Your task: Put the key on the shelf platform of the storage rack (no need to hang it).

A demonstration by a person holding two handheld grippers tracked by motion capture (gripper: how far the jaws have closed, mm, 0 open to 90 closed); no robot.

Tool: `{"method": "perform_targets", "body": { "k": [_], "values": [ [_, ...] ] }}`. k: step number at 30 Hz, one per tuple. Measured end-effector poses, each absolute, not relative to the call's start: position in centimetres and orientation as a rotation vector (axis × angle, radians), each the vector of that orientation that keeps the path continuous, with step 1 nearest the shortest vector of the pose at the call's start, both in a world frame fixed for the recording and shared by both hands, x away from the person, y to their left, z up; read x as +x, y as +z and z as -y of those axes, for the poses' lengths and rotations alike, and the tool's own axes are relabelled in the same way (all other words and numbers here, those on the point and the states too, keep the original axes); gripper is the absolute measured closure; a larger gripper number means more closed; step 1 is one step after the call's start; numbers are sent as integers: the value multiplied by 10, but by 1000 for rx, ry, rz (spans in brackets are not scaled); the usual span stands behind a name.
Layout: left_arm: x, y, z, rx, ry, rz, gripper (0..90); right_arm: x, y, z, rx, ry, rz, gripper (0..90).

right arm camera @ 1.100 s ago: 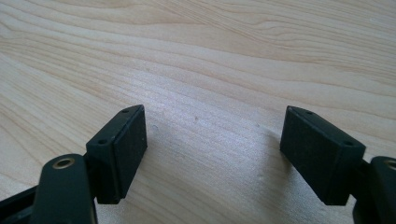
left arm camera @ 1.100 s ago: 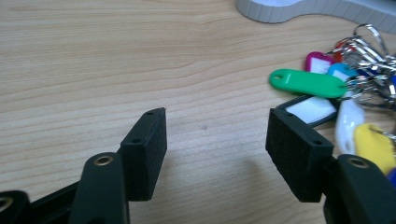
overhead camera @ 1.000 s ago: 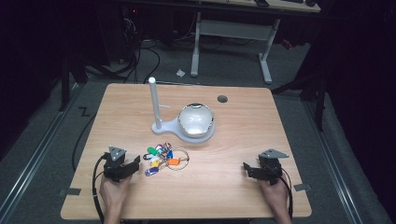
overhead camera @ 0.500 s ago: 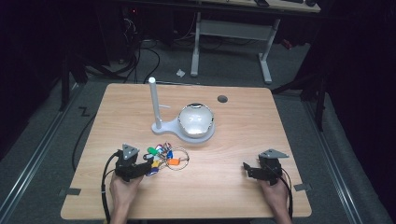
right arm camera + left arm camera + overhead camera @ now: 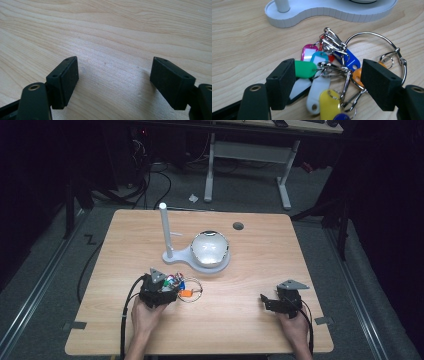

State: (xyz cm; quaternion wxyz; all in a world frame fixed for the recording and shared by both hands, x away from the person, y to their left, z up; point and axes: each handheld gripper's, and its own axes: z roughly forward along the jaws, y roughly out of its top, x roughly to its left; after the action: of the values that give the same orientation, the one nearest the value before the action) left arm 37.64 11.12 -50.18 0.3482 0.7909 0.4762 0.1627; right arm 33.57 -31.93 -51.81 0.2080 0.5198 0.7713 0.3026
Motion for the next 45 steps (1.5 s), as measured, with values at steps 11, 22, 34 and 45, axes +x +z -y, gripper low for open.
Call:
{"method": "perform_targets", "body": {
  "k": [11,22,34,45],
  "values": [
    [386,-511,-98,2099,447,-1251,292,336,-518,319,1446,842,-2147,231],
    [384,-512,-90,2154,563,-1226,423,336,-518,319,1445,842,-2148,231],
    [385,-512,-89,2157,583,-1191,608,336,-518,319,1444,843,-2147,231],
    [383,-510,-95,2123,548,-1169,790,336,-518,319,1444,843,-2147,231]
  ]
}}
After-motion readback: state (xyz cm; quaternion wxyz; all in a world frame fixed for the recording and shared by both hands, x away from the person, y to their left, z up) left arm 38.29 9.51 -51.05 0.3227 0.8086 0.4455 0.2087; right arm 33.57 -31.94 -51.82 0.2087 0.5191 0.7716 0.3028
